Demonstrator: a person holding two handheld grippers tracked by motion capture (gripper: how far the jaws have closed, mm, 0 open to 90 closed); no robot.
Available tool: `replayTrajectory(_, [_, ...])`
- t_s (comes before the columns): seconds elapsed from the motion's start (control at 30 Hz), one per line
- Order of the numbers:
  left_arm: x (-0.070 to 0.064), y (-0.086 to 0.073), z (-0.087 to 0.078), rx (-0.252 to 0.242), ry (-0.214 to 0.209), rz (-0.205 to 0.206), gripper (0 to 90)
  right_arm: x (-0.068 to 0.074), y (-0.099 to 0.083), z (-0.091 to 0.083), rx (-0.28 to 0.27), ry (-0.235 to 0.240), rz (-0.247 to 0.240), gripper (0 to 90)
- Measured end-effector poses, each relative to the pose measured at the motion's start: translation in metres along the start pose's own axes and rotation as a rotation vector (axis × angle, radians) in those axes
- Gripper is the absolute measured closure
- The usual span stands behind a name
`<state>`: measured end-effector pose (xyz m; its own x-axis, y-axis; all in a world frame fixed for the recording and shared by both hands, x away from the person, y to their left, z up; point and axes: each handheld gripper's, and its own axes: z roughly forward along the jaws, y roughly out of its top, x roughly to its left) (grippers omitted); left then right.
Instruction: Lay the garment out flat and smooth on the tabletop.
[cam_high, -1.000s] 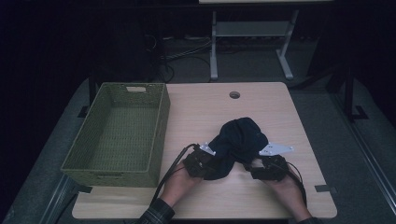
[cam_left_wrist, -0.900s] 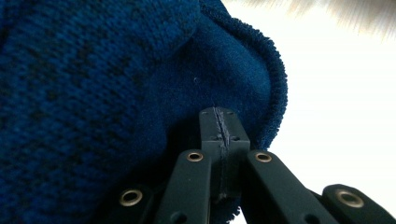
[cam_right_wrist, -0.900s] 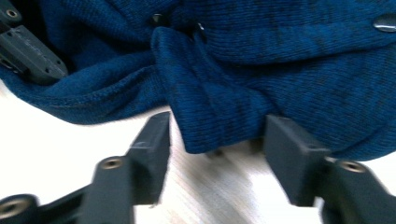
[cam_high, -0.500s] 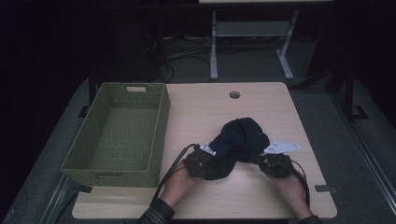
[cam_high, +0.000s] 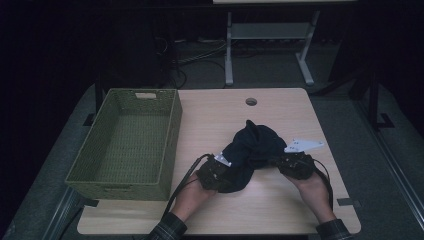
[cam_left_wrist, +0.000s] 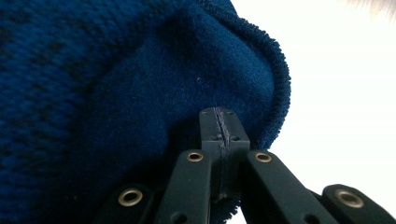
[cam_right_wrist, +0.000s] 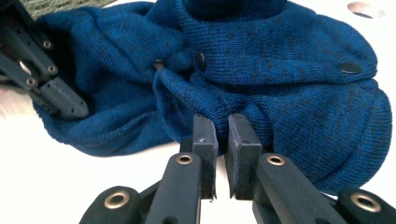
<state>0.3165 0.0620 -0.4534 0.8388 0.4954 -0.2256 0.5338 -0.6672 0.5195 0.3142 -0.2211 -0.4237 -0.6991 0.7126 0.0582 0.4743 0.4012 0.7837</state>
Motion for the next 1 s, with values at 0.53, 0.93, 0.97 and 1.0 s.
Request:
replayTrajectory(0.53, [0.0, 0.001, 0.0, 0.003, -0.001, 0.002, 90.0, -0.023, 0.038, 0.003, -0.015, 0.013, 0.023, 83.2])
replayTrajectory(0.93, [0.001, 0.001, 0.0, 0.001, -0.005, -0.003, 90.0, -0.036, 0.061, 0.015, -0.03, 0.03, 0.048, 83.3])
replayTrajectory(0.97, [0.001, 0.001, 0.0, 0.002, -0.004, -0.002, 90.0, -0.036, 0.063, 0.016, -0.031, 0.027, 0.046, 83.3])
replayTrajectory(1.0, [0.001, 0.001, 0.0, 0.002, -0.004, -0.001, 90.0, -0.037, 0.065, 0.017, -0.032, 0.026, 0.043, 83.3])
